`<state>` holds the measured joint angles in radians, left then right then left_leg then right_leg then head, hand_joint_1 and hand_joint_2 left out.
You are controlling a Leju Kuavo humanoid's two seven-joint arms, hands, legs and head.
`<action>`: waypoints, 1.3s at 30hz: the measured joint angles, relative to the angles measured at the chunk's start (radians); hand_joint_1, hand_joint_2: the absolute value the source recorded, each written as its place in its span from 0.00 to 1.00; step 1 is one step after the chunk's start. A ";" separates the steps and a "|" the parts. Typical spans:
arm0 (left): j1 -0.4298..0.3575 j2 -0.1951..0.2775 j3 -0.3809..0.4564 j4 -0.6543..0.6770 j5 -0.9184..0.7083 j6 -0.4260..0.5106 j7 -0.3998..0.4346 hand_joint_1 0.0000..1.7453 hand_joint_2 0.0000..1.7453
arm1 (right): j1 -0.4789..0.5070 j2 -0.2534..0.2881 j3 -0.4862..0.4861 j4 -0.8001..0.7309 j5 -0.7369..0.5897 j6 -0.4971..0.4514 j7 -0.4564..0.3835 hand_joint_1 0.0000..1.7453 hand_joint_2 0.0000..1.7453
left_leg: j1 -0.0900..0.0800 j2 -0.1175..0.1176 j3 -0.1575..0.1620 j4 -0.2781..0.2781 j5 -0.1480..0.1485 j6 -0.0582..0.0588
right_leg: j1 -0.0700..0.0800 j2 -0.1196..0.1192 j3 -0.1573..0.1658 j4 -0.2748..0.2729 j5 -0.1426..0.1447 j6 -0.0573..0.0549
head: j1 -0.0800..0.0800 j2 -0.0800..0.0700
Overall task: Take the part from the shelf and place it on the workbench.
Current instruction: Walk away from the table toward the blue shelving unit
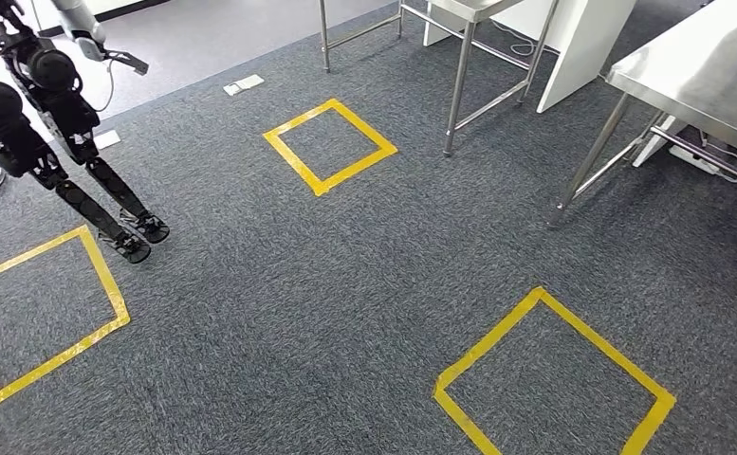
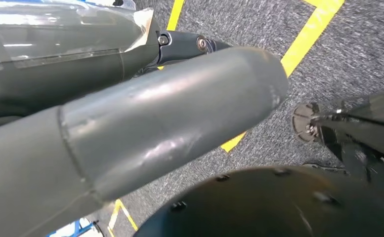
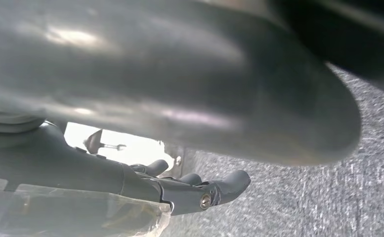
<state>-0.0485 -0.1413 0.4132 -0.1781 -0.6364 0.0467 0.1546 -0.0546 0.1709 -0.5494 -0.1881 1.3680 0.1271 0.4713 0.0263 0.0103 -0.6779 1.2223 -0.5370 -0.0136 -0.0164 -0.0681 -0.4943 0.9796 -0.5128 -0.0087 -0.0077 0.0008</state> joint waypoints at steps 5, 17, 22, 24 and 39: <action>-0.010 -0.001 -0.014 0.000 -0.012 -0.003 0.013 0.00 0.00 | 0.004 0.003 -0.002 0.000 -0.006 -0.011 0.003 0.00 0.00 | -0.007 0.053 0.118 -0.206 0.062 0.016 | 0.017 -0.047 0.012 0.004 -0.010 0.025 | 0.001 0.000; -0.004 -0.010 -0.015 0.000 -0.002 -0.005 0.025 0.00 0.00 | -0.007 0.000 -0.003 -0.001 0.009 0.004 0.002 0.00 0.00 | -0.009 -0.092 0.106 -0.222 0.093 0.050 | -0.010 0.099 -0.037 0.127 -0.057 0.068 | 0.014 0.000; 0.000 -0.011 -0.015 0.000 -0.011 -0.006 0.028 0.00 0.00 | -0.003 0.003 -0.003 -0.001 0.008 0.006 0.003 0.00 0.00 | -0.009 -0.138 0.089 -0.214 0.098 0.021 | -0.009 0.120 0.004 0.017 -0.015 0.037 | 0.011 0.000; 0.002 -0.010 -0.015 0.000 -0.012 -0.008 0.028 0.00 0.00 | -0.003 0.004 -0.004 -0.001 0.008 0.006 0.003 0.00 0.00 | -0.007 -0.103 0.068 -0.175 0.073 0.016 | -0.011 0.097 0.009 0.015 -0.009 0.021 | 0.008 0.000; 0.000 -0.010 -0.016 0.000 -0.029 -0.028 0.008 0.00 0.00 | 0.005 0.004 -0.006 -0.002 -0.007 -0.009 0.016 0.00 0.00 | -0.020 0.013 0.100 -0.211 0.080 0.054 | 0.021 -0.018 0.013 0.044 -0.052 0.022 | 0.008 0.000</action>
<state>-0.0481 -0.1512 0.3972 -0.1785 -0.6657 0.0188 0.1629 -0.0491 0.1747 -0.5558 -0.1901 1.3614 0.1180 0.4872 0.0062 0.0229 -0.5784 1.0116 -0.4574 0.0403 0.0041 -0.0856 -0.4809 1.0237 -0.5649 0.0132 0.0002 0.0008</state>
